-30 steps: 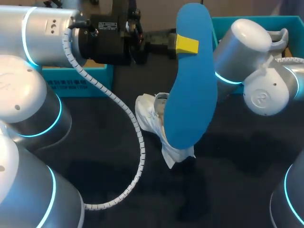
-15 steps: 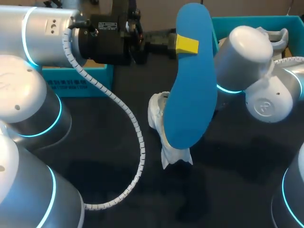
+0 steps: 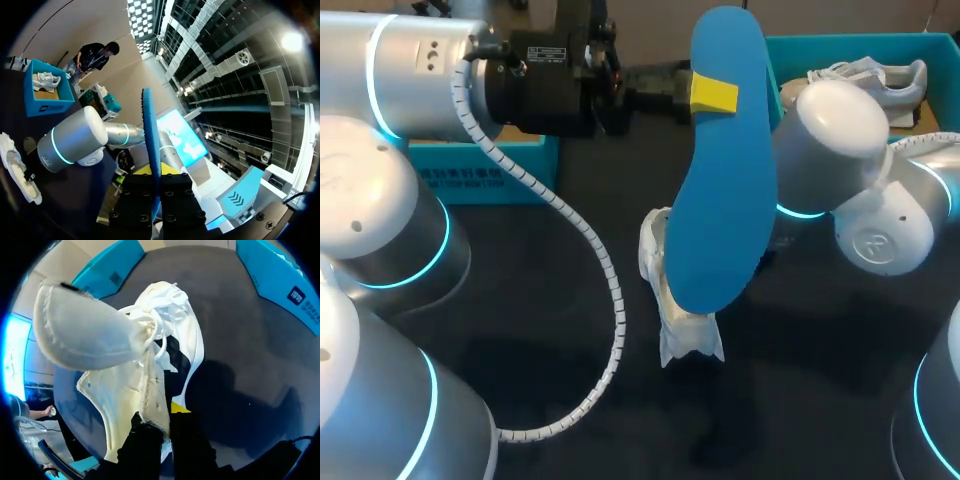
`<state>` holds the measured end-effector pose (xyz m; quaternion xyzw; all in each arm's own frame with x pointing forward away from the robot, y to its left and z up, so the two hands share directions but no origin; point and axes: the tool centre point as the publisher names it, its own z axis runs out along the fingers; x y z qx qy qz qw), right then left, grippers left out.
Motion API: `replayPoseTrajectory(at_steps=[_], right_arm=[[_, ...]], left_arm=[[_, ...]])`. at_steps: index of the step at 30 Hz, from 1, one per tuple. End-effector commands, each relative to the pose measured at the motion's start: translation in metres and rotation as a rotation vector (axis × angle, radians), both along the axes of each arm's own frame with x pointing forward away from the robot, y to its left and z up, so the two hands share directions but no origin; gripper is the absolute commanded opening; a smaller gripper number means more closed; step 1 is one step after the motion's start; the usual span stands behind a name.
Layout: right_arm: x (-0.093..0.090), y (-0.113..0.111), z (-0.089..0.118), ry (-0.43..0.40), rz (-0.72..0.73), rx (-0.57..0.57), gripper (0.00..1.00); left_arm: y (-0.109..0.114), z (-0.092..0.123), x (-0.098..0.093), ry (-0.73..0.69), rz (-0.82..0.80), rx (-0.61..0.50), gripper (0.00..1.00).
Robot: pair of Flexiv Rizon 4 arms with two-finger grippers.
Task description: Take the shoe out of the shoebox, open the shoe tongue, remove and reinsert the insole, then place the shoe into the shoebox
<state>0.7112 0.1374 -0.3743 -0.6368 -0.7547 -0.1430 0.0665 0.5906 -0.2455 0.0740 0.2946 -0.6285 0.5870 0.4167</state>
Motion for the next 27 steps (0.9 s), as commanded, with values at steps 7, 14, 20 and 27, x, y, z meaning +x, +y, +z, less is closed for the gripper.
replayPoseTrajectory(at_steps=[7, 14, 20, 27], right_arm=[[-0.003, 0.006, -0.016, -0.006, -0.049, 0.026, 0.00], [-0.002, 0.012, -0.030, 0.025, -0.025, 0.040, 0.00], [-0.005, 0.011, -0.039, 0.044, -0.023, 0.049, 0.00], [-0.011, 0.006, -0.017, 0.057, -0.045, 0.087, 1.00]], left_arm=[[-0.002, 0.000, 0.000, 0.000, 0.001, 0.000, 0.00], [-0.002, 0.000, 0.000, 0.000, 0.001, 0.000, 0.00], [-0.002, 0.000, 0.000, 0.000, 0.001, 0.000, 0.00], [-0.002, 0.000, 0.000, 0.000, 0.001, 0.000, 0.00]])
